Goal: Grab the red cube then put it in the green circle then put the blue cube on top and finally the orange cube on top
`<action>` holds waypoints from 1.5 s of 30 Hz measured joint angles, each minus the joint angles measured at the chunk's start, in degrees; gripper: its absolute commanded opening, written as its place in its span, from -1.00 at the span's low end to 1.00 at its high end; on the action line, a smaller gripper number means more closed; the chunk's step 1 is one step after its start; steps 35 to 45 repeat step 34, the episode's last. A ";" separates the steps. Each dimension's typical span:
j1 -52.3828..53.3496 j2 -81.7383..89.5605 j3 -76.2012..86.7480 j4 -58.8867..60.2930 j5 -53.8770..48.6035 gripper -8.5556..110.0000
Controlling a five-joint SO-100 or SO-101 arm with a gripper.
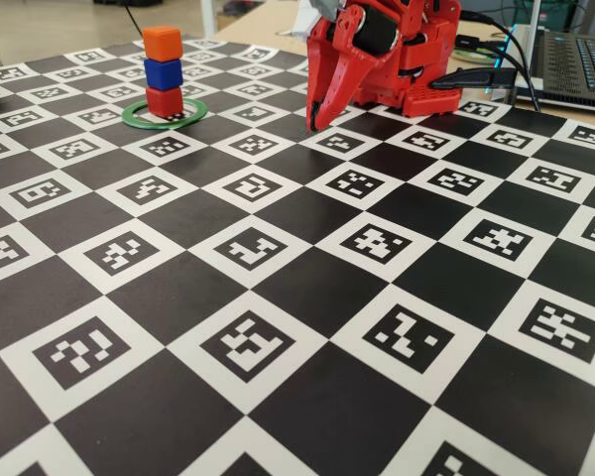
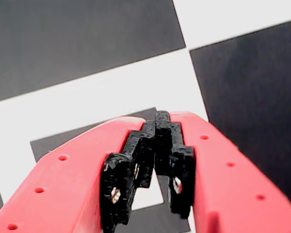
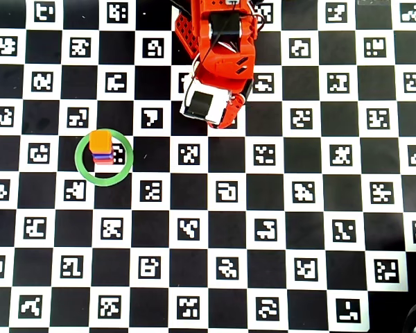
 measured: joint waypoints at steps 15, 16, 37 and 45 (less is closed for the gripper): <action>1.67 1.32 0.00 2.37 -4.04 -0.94; 1.67 1.32 0.00 2.37 -4.04 -0.94; 1.67 1.32 0.00 2.55 -4.04 -0.94; 1.67 1.32 0.00 2.55 -4.04 -0.94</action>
